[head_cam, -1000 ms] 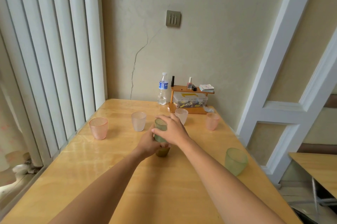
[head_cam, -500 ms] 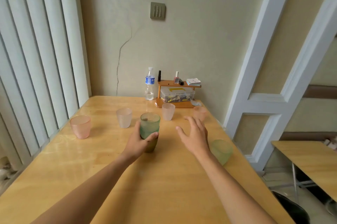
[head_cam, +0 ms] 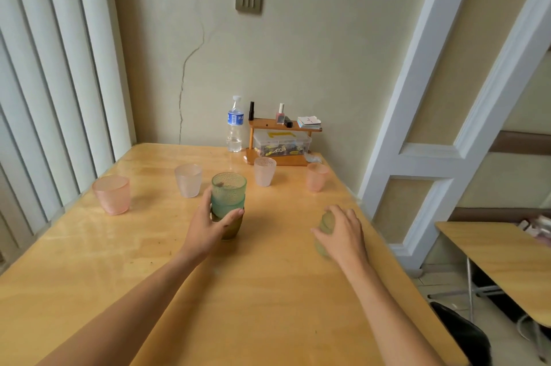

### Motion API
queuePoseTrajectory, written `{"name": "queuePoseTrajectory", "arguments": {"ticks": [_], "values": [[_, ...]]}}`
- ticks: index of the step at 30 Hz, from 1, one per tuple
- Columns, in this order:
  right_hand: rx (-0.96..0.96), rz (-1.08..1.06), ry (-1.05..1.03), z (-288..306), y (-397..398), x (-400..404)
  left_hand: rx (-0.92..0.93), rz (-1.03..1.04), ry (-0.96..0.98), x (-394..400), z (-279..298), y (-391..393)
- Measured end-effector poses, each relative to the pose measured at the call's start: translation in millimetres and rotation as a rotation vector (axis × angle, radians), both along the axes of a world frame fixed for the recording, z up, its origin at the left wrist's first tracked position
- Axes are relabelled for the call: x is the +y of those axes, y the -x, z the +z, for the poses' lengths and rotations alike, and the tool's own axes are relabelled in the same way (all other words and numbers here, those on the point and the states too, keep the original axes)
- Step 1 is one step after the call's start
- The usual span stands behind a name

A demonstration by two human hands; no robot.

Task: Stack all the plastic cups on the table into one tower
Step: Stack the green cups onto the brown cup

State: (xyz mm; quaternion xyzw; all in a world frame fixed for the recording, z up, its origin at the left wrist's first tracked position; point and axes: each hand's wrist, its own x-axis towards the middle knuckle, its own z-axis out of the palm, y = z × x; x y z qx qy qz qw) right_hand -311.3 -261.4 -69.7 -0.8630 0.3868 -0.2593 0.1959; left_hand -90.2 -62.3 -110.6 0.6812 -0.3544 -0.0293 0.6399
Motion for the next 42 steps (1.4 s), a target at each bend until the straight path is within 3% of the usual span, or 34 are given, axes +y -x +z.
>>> {"name": "queuePoseTrajectory", "arguments": {"ticks": [3,7,12,20,26,31,42], "values": [[-0.239,0.155,0.038,28,-25,24,-0.013,0.000,-0.029,1,1,1],[-0.460,0.332,0.236,79,-71,61,-0.042,-0.021,-0.071,4,4,-1],[-0.400,0.525,0.264,114,-131,97,-0.049,-0.040,-0.075,7,8,-10],[-0.167,0.572,0.242,74,-173,99,-0.060,-0.063,-0.078,8,5,-15],[-0.358,0.521,0.208,52,-175,97,-0.086,-0.054,-0.075,7,1,-16],[-0.581,0.494,0.008,31,-173,104,-0.084,-0.066,-0.084,10,-1,-15],[-0.662,0.425,-0.355,-47,-171,108,-0.084,-0.193,-0.365,54,10,-42]]}}
